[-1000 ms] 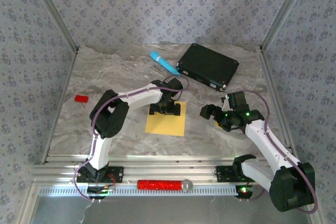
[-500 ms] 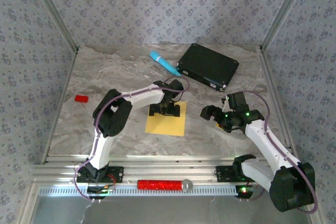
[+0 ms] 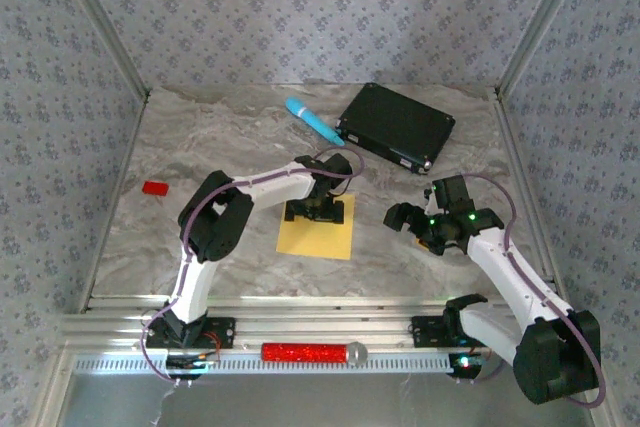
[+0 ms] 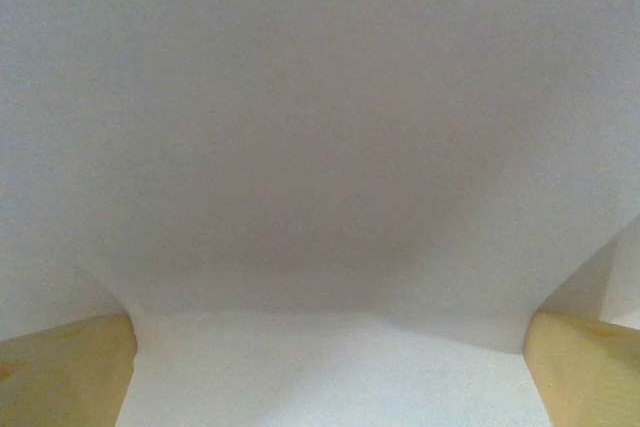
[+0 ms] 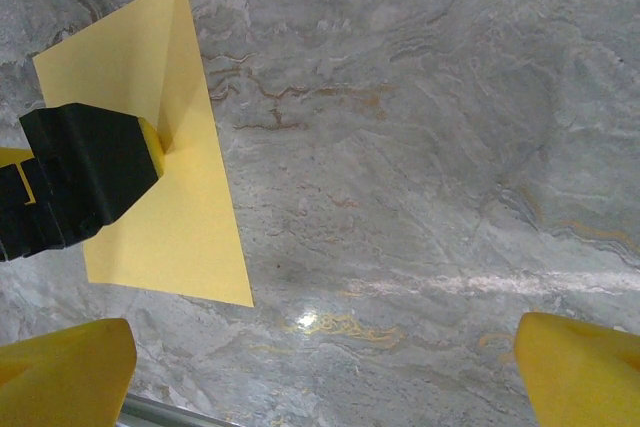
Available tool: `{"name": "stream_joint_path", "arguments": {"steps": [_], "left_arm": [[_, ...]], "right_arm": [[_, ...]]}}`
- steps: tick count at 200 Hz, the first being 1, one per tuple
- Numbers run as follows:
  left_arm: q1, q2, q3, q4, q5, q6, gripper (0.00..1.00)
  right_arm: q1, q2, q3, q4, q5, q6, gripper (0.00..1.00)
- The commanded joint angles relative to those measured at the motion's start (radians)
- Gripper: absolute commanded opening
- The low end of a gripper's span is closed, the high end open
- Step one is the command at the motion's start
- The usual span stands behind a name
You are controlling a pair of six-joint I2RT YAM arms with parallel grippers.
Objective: Fold a paper plane with a square sheet of paper (pick it up from the middle)
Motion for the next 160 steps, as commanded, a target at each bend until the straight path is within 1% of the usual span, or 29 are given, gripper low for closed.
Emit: {"name": "stream_joint_path", "arguments": {"steps": [1,63,104,133,140,160], "left_arm": [[-0.013,0.107,-0.046,-0.016,0.011,0.010,0.99],[-0.013,0.073,-0.076,0.025,0.035,0.026,0.98],[-0.013,0.045,-0.078,0.041,0.035,0.032,0.95],[-0.013,0.002,-0.101,0.082,0.042,0.038,0.85],[-0.014,-0.010,-0.109,0.097,0.042,0.040,0.80],[-0.013,-0.051,-0.145,0.144,0.039,0.038,0.77]], "right_arm": [[0.002,-0.005,0.034,-0.045,0.023,-0.011,0.99],[0.001,-0.019,0.030,-0.049,0.029,-0.002,0.99],[0.001,-0.023,0.034,-0.055,0.039,0.007,0.99],[0.005,-0.032,0.034,-0.052,0.062,0.026,0.99],[0.005,-0.036,0.035,-0.053,0.081,0.045,0.99],[0.005,-0.056,0.043,-0.065,0.108,0.071,0.99]]}}
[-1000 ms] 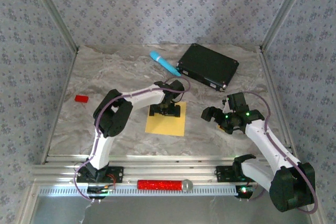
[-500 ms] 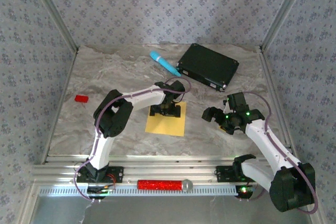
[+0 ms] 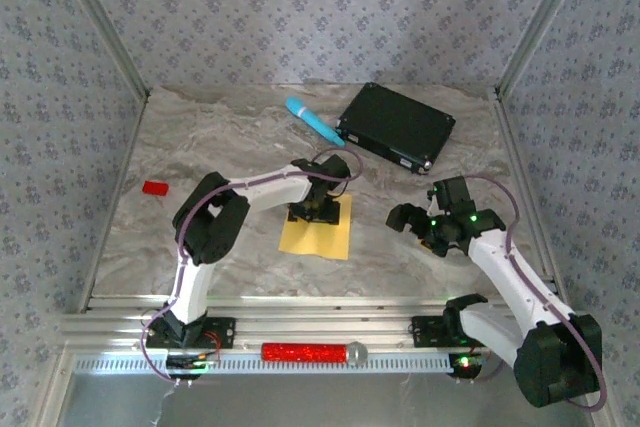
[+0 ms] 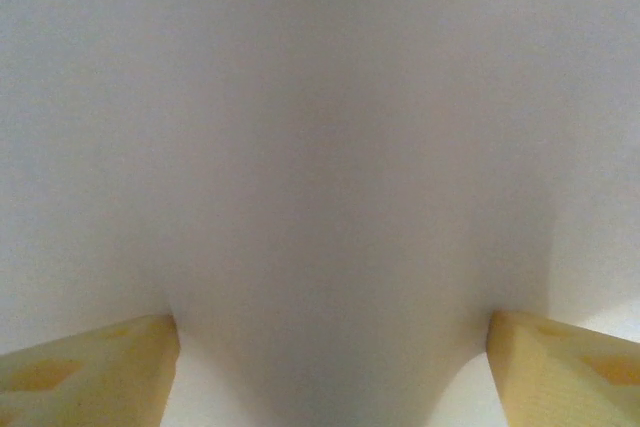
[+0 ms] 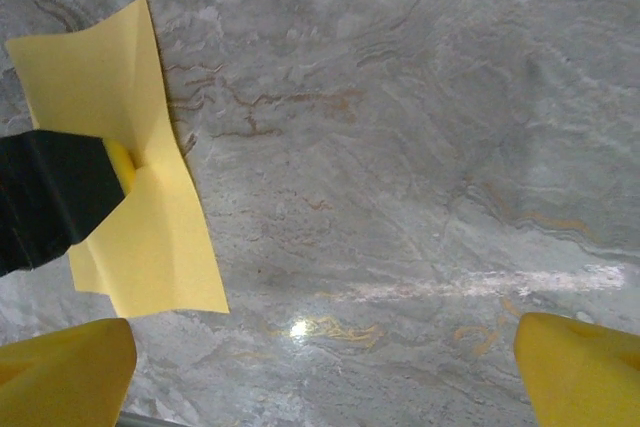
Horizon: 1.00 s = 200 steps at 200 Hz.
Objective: Fold a paper plane with a square sheet of paper (pick it up from the middle)
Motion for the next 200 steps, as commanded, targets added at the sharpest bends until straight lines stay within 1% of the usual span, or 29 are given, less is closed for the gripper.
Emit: {"name": "stream_joint_path", "arguments": {"steps": [1,13,19,39,58,99,116,127,156,175,200], "left_arm": [[-0.012,-0.002,-0.071,0.072,0.040,0.006,0.77],[-0.013,-0.030,-0.098,0.123,0.046,0.007,0.68],[-0.012,-0.044,-0.109,0.140,0.047,0.008,0.64],[-0.007,-0.065,-0.122,0.163,0.054,0.007,0.62],[0.001,-0.069,-0.116,0.176,0.080,0.004,0.55],[0.006,-0.115,-0.132,0.233,0.136,-0.011,0.39],[0.012,-0.147,-0.147,0.268,0.164,-0.013,0.37],[0.019,-0.165,-0.155,0.295,0.202,-0.015,0.34],[0.042,-0.197,-0.153,0.336,0.286,-0.035,0.33],[0.057,-0.218,-0.164,0.398,0.372,-0.065,0.34],[0.082,-0.238,-0.200,0.534,0.516,-0.131,0.35]], "right_arm": [[0.005,-0.033,0.040,-0.036,0.055,0.047,0.99],[0.006,-0.053,0.037,-0.034,0.056,0.052,0.99],[0.006,-0.065,0.032,-0.031,0.059,0.055,0.99],[0.005,-0.107,0.013,-0.023,0.076,0.069,0.99],[0.001,-0.128,0.006,-0.027,0.027,0.088,0.99],[-0.004,-0.129,0.025,-0.067,0.034,0.085,0.99],[-0.006,-0.130,0.025,-0.065,0.033,0.085,0.99],[-0.006,-0.128,0.027,-0.065,0.033,0.086,0.99],[-0.007,-0.128,0.037,-0.064,0.037,0.087,0.99],[-0.007,-0.130,0.040,-0.064,0.042,0.087,0.99],[-0.007,-0.133,0.039,-0.040,0.035,0.085,0.99]]}}
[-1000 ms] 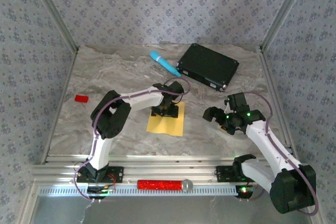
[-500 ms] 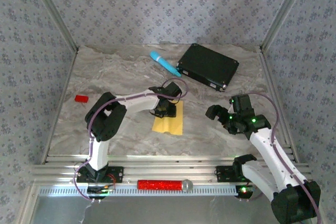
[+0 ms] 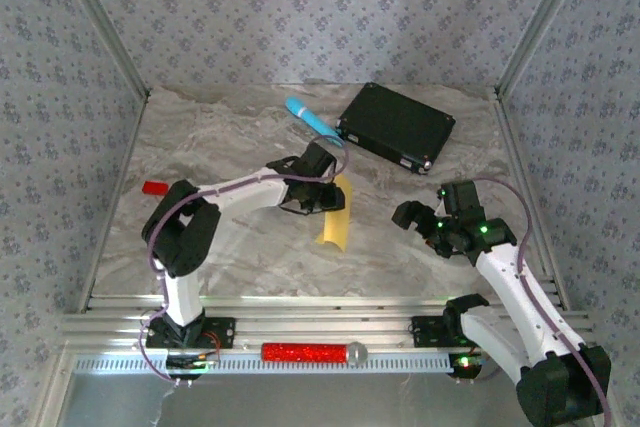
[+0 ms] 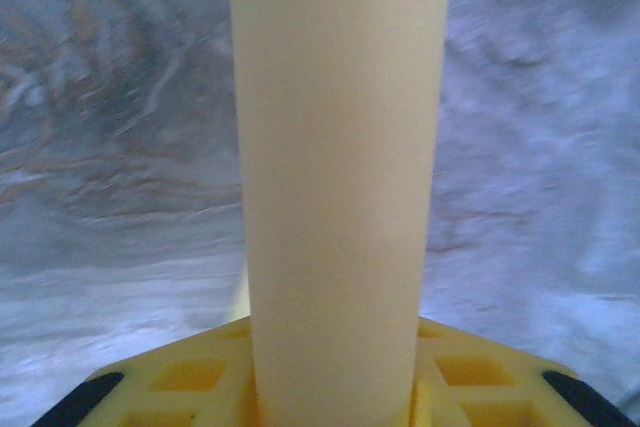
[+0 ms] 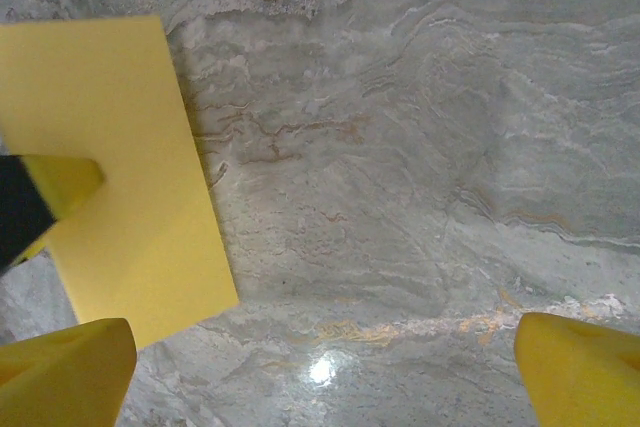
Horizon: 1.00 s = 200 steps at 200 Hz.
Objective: Fold a paper plane with a square sheet of paper (pick it up from the middle)
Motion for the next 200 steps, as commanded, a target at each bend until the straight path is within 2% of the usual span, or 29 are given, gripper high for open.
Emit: {"name": "stream_joint_path", "arguments": {"steps": [1,32,61,88,141,200], "left_arm": [[0.021,-0.044,-0.035,0.150,0.183,-0.078,0.35],[0.059,-0.046,-0.136,0.381,0.317,-0.205,0.36],[0.080,-0.009,-0.200,0.488,0.364,-0.269,0.36],[0.088,0.013,-0.252,0.562,0.365,-0.317,0.37],[0.100,0.045,-0.313,0.582,0.346,-0.334,0.38],[0.114,0.044,-0.299,0.435,0.302,-0.247,0.41]], "right_arm": [[-0.004,-0.011,0.029,-0.002,-0.005,0.015,0.99],[0.030,-0.063,0.021,0.069,0.053,0.059,0.99],[0.048,-0.122,-0.036,0.223,-0.065,-0.003,0.99],[0.050,-0.101,-0.061,0.245,-0.104,0.006,0.97],[0.057,-0.008,-0.040,0.202,-0.134,-0.035,0.91],[0.064,0.016,-0.054,0.216,-0.133,-0.023,0.89]]}}
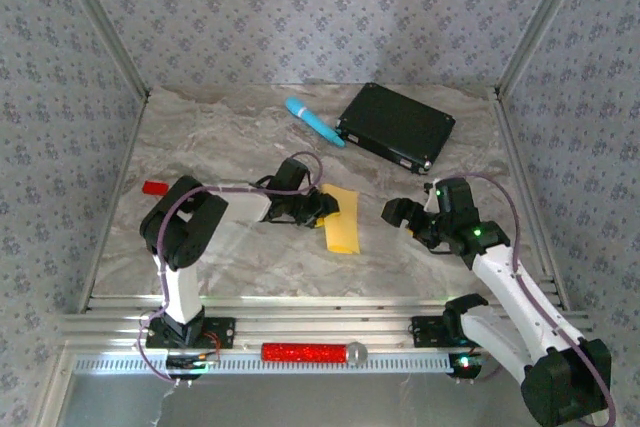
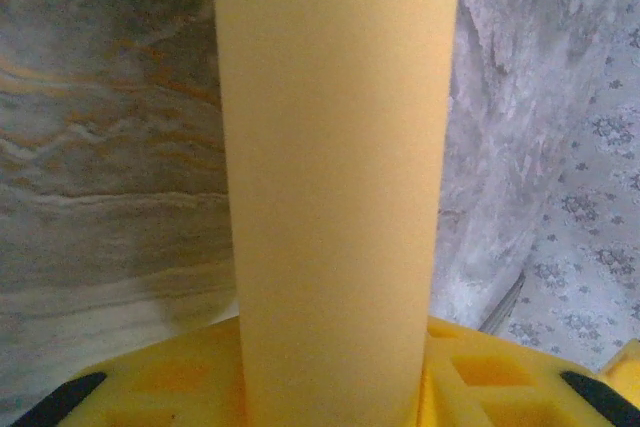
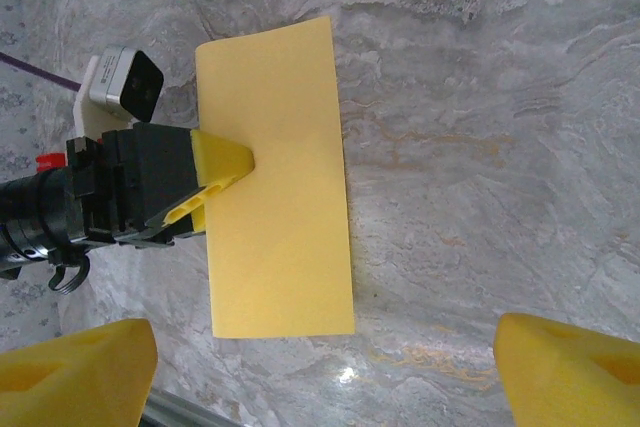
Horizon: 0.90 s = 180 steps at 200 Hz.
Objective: Fold a paper plane with a square sheet of paper (pick it up from the middle)
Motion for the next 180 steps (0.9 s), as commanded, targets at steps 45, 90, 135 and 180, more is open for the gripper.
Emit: {"name": "stream_joint_path", "arguments": {"steps": [45,90,135,180], "left_arm": [[0.004,0.013,0.045,-0.185,-0.063,0.117,0.43],[0.004,0.005,0.052,-0.232,-0.097,0.142,0.48],[0.005,-0.021,0.087,-0.320,-0.131,0.194,0.57],[0.006,-0.062,0.137,-0.470,-0.221,0.289,0.64]], "right_arm": [[0.017,0.030,0.000,0.004,-0.016,-0.011,0.89],[0.038,0.055,0.015,0.005,-0.015,-0.011,0.89],[0.057,0.069,0.018,0.030,-0.011,-0.009,0.89],[0.075,0.102,0.019,0.070,-0.017,0.001,0.89]]}}
